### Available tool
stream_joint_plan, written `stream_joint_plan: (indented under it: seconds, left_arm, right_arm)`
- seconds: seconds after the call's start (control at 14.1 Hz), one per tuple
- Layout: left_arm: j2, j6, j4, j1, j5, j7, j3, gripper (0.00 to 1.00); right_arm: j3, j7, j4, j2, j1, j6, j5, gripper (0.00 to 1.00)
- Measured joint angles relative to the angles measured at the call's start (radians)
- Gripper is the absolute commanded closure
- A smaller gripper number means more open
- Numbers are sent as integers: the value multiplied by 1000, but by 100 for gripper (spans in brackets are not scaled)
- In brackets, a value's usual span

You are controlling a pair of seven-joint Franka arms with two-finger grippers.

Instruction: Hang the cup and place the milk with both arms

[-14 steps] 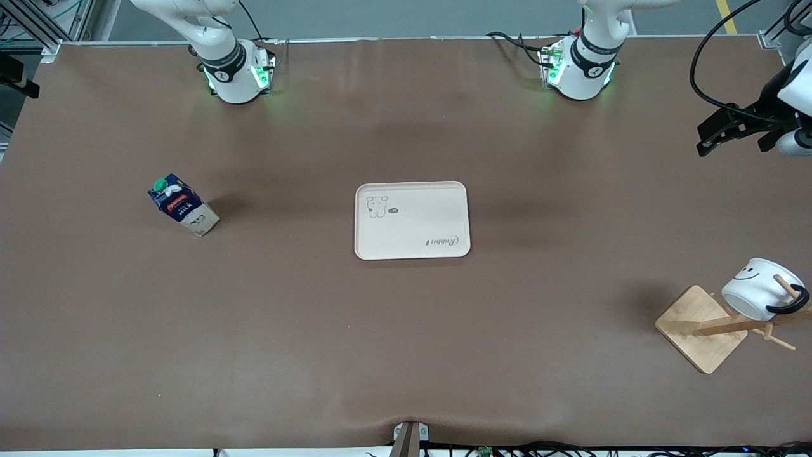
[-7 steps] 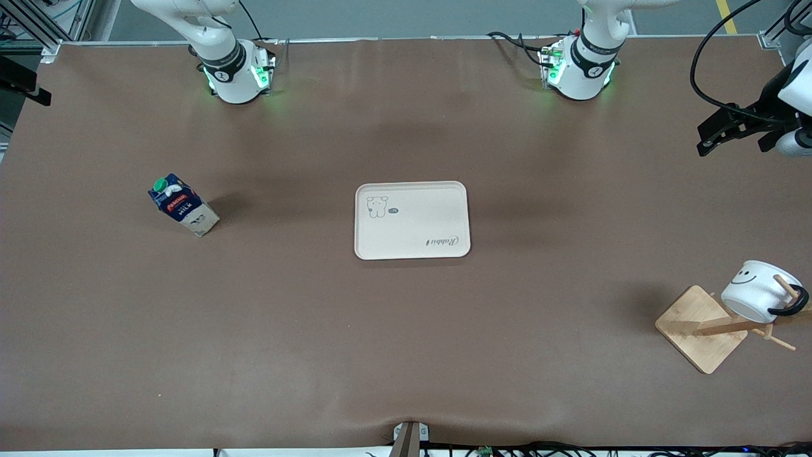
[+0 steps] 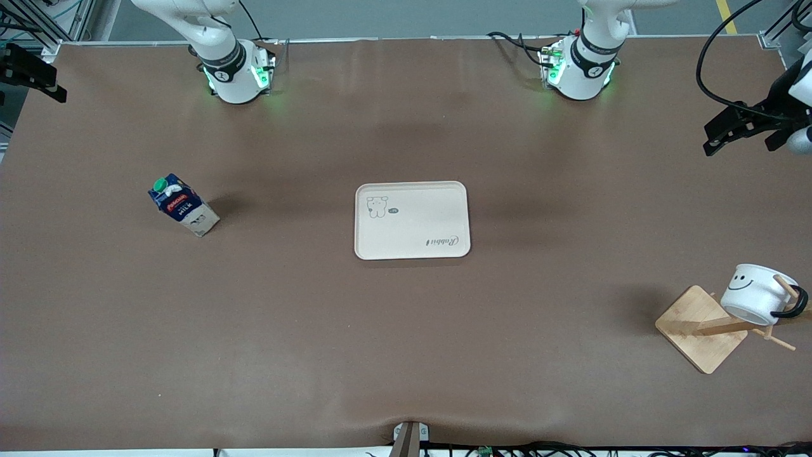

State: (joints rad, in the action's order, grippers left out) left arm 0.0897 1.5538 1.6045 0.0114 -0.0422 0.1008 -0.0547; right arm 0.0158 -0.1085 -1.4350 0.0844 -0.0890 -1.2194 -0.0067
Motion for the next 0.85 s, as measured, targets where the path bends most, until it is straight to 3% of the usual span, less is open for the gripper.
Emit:
stream_joint_plan:
  seconds: [0.85]
  left_arm:
    - [0, -32, -8, 3, 1, 0, -5, 0]
  right_arm:
    - [0, 0, -15, 0, -4, 12, 0, 0]
